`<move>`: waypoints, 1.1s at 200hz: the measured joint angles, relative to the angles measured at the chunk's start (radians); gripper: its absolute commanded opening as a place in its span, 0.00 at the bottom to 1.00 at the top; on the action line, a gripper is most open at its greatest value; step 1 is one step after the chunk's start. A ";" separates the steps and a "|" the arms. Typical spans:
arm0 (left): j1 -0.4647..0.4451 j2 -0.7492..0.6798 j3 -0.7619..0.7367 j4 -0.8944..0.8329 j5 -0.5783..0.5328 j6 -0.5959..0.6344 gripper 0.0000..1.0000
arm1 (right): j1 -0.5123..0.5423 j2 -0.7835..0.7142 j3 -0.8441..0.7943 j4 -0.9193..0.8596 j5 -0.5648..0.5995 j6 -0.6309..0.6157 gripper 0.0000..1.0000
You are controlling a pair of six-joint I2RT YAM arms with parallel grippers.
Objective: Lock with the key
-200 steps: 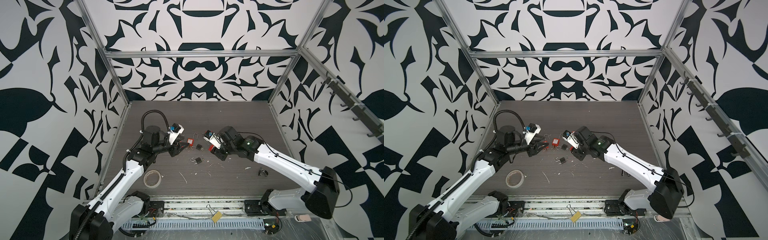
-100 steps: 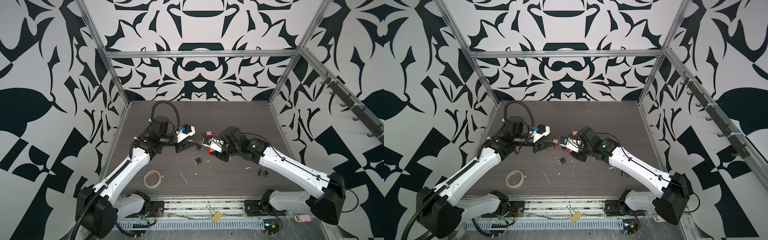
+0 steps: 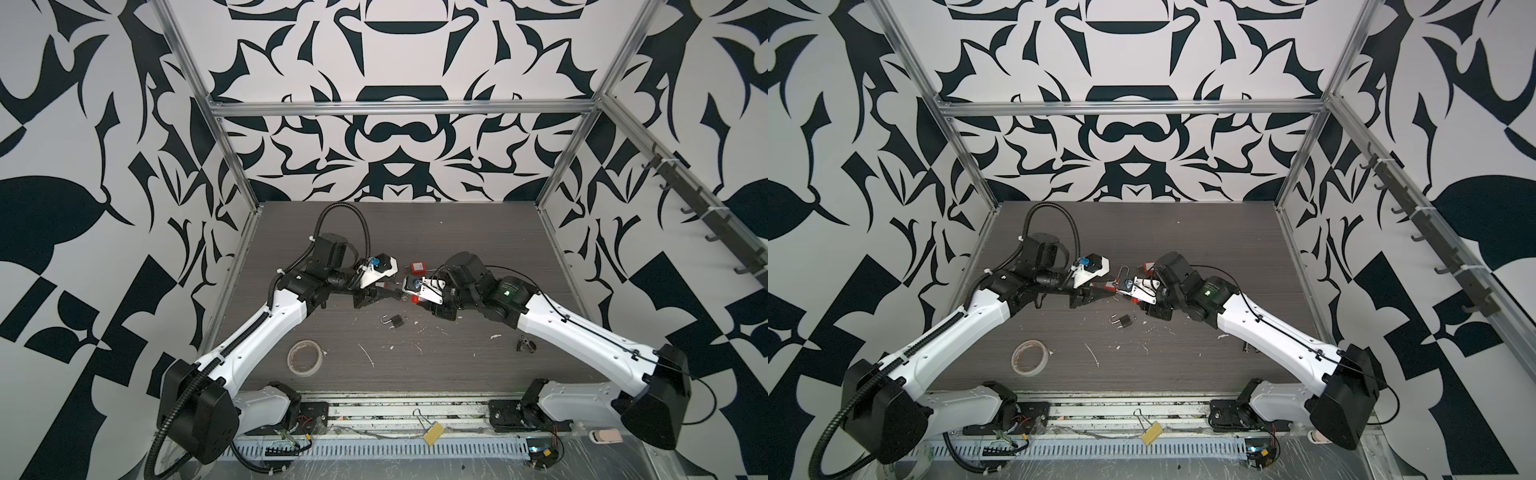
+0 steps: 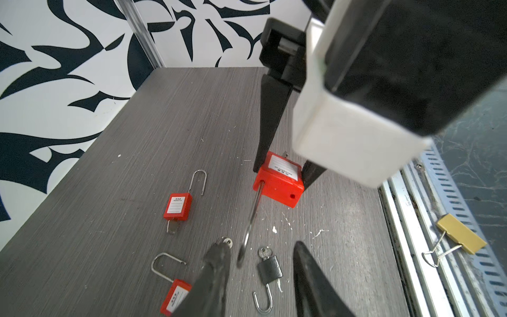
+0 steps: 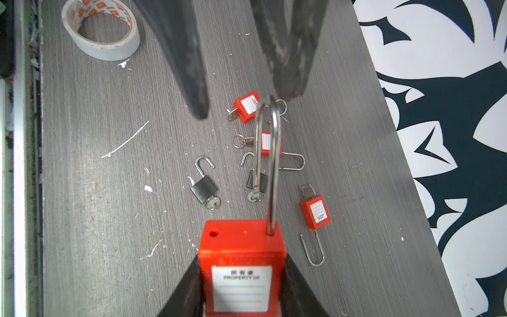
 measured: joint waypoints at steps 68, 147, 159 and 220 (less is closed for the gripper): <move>-0.024 0.042 0.019 0.010 -0.056 0.006 0.25 | 0.000 0.000 -0.001 0.006 0.006 -0.010 0.35; -0.027 0.049 0.019 0.010 -0.043 0.000 0.03 | 0.000 0.000 -0.001 0.000 0.005 -0.030 0.35; -0.027 0.050 0.019 0.009 -0.032 -0.005 0.00 | 0.000 0.000 -0.001 -0.003 0.005 -0.034 0.36; -0.027 0.057 0.019 0.001 0.023 -0.029 0.00 | 0.000 0.000 0.000 -0.006 0.015 -0.029 0.72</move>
